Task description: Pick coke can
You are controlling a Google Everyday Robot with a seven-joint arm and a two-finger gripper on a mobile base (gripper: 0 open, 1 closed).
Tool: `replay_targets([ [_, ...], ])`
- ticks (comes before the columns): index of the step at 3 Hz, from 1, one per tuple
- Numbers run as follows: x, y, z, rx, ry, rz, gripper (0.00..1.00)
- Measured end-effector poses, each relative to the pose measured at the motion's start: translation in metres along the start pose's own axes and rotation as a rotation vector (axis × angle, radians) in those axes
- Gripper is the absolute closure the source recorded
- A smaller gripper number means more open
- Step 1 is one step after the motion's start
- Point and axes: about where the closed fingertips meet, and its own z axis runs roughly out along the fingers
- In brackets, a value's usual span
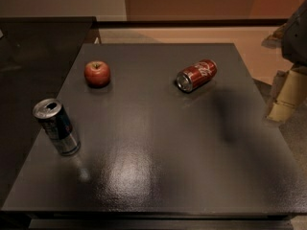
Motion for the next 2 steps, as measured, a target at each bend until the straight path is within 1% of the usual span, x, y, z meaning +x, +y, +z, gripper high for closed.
replay_targets([
  [1,-0.006,-0.011,0.010,0.005,-0.001,-0.040,0.00],
  [2,-0.015,-0.029,0.025,0.002,-0.018,-0.111,0.00],
])
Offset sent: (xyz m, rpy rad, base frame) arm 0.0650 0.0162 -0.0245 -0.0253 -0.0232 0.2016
